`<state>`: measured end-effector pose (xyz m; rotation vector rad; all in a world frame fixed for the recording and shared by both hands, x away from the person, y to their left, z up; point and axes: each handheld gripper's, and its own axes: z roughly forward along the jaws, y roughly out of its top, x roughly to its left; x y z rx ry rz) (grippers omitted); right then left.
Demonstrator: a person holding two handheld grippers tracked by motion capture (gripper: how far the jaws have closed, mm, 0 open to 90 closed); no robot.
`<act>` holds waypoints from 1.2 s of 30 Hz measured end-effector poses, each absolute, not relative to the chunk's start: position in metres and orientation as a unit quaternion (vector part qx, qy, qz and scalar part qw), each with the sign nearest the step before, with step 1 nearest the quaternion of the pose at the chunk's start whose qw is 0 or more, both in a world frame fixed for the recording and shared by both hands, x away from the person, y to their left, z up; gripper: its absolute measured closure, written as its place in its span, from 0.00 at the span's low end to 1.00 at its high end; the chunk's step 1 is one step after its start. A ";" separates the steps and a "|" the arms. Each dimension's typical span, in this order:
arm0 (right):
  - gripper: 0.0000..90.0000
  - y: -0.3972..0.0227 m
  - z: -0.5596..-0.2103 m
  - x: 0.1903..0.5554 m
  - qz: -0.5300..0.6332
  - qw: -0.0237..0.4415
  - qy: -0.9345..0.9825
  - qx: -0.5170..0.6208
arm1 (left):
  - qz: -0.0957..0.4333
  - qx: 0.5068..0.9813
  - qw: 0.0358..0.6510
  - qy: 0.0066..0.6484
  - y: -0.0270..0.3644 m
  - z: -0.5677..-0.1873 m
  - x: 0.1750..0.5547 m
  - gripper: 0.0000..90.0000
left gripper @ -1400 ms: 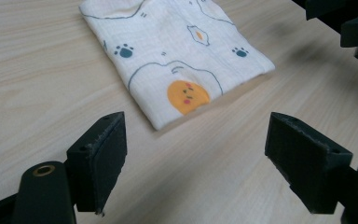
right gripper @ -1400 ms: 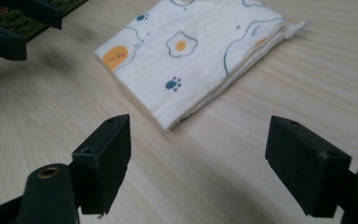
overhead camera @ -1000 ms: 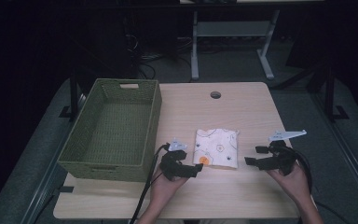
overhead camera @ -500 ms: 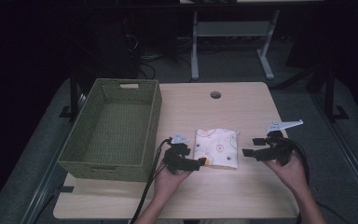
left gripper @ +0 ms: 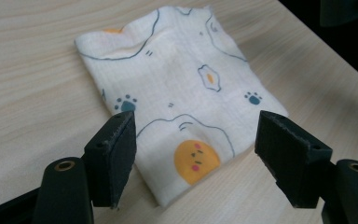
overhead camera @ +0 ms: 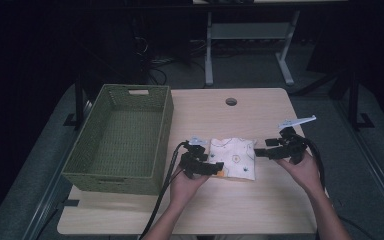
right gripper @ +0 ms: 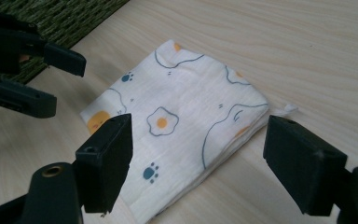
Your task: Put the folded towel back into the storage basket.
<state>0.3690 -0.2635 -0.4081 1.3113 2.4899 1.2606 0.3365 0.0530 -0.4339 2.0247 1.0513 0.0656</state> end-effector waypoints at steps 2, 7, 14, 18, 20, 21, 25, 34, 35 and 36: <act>0.27 -0.262 -0.410 0.374 0.407 0.025 0.806 0.428 | 0.026 0.808 0.412 0.421 0.053 -0.436 0.338 0.33; 0.29 -0.256 -0.415 0.384 0.402 0.019 0.807 0.433 | 0.021 0.803 0.412 0.430 0.054 -0.439 0.341 0.36; 0.33 -0.241 -0.429 0.402 0.385 0.014 0.811 0.440 | 0.014 0.807 0.402 0.432 0.055 -0.443 0.343 0.42; 0.36 -0.237 -0.433 0.407 0.374 0.016 0.814 0.443 | 0.006 0.806 0.399 0.436 0.056 -0.448 0.342 0.45; 0.38 -0.233 -0.436 0.410 0.367 0.018 0.815 0.447 | 0.001 0.806 0.398 0.438 0.057 -0.450 0.342 0.47; 0.39 -0.233 -0.437 0.412 0.367 0.019 0.815 0.448 | 0.001 0.806 0.398 0.438 0.057 -0.450 0.342 0.47; 0.40 -0.230 -0.444 0.416 0.357 0.021 0.816 0.454 | -0.004 0.810 0.393 0.436 0.057 -0.452 0.342 0.49; 0.41 -0.229 -0.452 0.420 0.339 0.029 0.821 0.458 | -0.002 0.808 0.387 0.444 0.059 -0.454 0.344 0.53; 0.41 -0.229 -0.452 0.420 0.339 0.029 0.821 0.459 | -0.005 0.806 0.389 0.447 0.059 -0.455 0.345 0.54; 0.41 -0.229 -0.452 0.420 0.340 0.029 0.819 0.460 | -0.005 0.806 0.388 0.447 0.059 -0.455 0.345 0.54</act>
